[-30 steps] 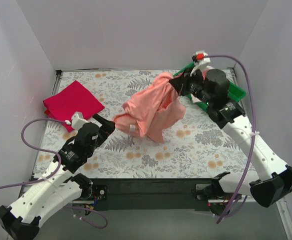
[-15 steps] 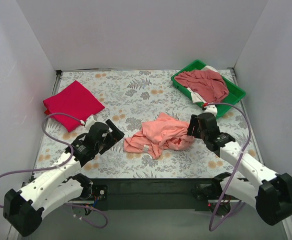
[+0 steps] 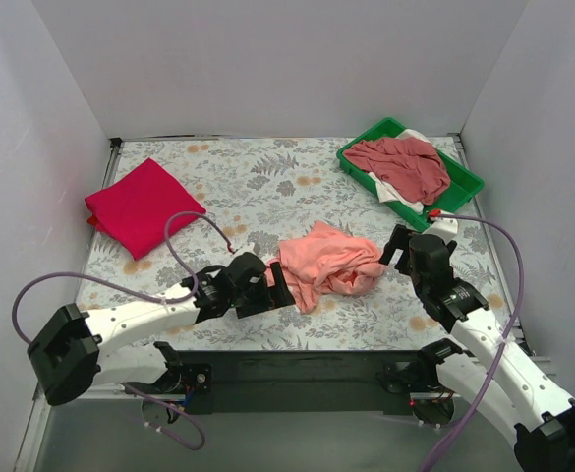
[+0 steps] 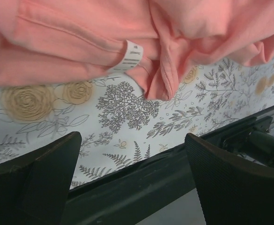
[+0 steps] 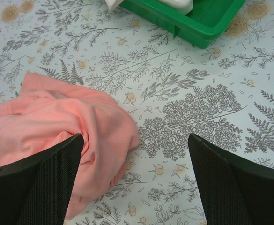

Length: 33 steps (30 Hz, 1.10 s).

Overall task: Fold and stack the t-shirts
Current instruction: Flatten the tshirt out

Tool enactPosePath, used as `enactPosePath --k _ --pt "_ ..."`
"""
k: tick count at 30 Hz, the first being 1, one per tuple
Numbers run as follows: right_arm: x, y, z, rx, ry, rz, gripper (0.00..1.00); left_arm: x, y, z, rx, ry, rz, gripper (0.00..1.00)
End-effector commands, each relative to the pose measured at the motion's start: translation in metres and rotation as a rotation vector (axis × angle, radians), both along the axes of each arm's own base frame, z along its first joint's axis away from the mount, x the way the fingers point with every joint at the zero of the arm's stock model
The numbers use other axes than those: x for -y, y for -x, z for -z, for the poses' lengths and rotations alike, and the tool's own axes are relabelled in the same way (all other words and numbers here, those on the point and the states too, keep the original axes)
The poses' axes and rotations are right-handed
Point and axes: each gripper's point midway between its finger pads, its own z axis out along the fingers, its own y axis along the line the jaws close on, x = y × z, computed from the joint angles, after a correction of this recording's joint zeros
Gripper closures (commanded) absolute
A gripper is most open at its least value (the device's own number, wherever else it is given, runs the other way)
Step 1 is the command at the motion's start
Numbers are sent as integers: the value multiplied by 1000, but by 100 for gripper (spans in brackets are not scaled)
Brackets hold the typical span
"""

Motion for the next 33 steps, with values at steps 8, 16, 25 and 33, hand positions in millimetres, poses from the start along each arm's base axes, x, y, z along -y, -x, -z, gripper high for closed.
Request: enactPosePath --k 8,16,25,33 --pt "15 5 4 -1 41 41 2 61 -10 9 34 -95 108 21" --pt "19 10 6 7 49 43 2 71 -14 41 -9 -178 100 37" --pt "20 12 14 -10 66 30 2 84 -14 64 -29 -271 101 80" --pt "16 14 18 -27 52 11 2 31 -47 22 98 -369 -192 100"
